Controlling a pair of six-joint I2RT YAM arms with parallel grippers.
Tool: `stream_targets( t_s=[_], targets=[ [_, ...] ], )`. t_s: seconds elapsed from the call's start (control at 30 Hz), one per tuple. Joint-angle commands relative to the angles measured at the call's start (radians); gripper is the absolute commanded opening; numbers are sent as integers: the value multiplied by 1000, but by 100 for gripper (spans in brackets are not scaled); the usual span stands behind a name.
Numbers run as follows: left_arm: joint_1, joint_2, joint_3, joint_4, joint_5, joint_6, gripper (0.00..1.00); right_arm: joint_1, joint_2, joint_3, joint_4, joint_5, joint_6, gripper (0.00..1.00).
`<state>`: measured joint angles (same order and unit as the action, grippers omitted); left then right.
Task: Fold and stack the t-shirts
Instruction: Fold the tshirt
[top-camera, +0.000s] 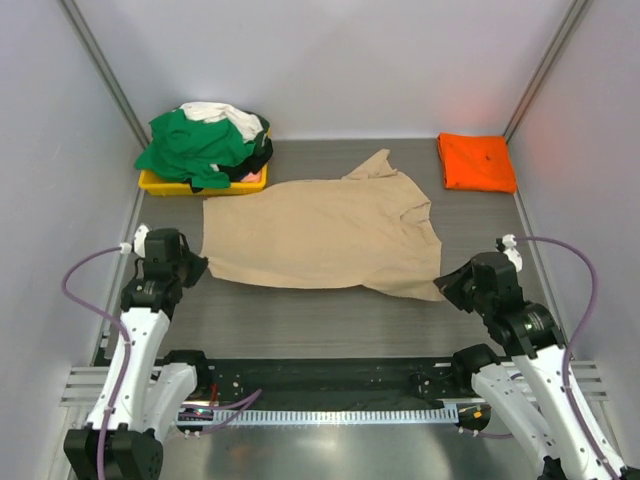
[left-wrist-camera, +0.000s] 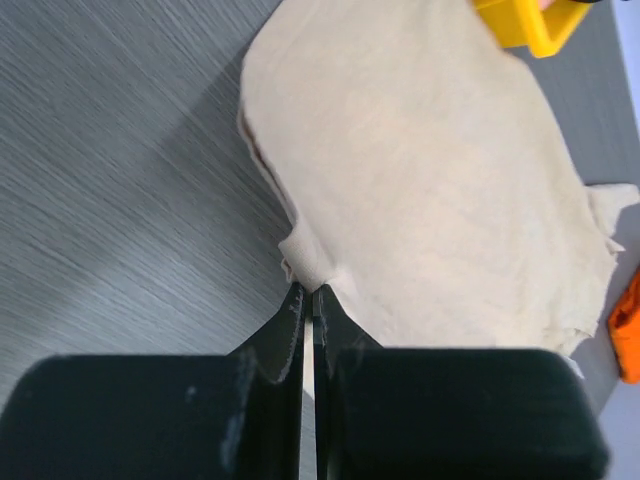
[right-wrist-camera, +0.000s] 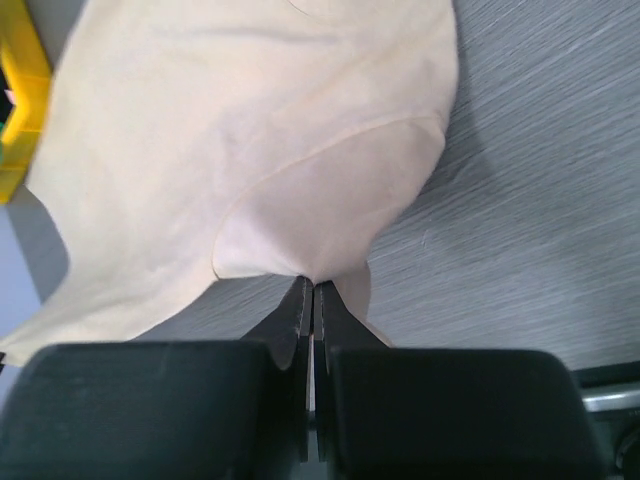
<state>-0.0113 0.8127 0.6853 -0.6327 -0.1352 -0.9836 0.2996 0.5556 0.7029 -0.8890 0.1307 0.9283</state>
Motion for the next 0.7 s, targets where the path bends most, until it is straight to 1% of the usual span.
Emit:
stream_targets(
  t_s=[0.0,0.17,0.33,0.43,0.47,0.57,0.6,0.63,0.67],
  targets=[
    [7,-56,56,-166,16,16,0,4,-49,81,-171,47,47,1],
    [7,-156,89,-277,35,2,0,4,-132,157,-292,32,67,1],
    [7,-221,95,-349,51,-1,0,4,-158,191,-321,-3,70,1],
    [7,-227,92,-355,28,17,0,4,-108,211,-278,0,50,1],
    [7,-215,91,-343,25,32,0,4,-86,224,-240,-2,29,1],
    [7,-126,99,-309,40,60,0,3,85,253,-153,0,-23,1],
    [7,-103,102,-300,46,65,0,4,119,262,-130,6,-35,1],
    [36,-51,105,-286,51,71,0,4,153,285,-110,29,-43,1],
    [39,-28,106,-254,55,75,0,3,197,297,-59,38,-55,1]
  ],
)
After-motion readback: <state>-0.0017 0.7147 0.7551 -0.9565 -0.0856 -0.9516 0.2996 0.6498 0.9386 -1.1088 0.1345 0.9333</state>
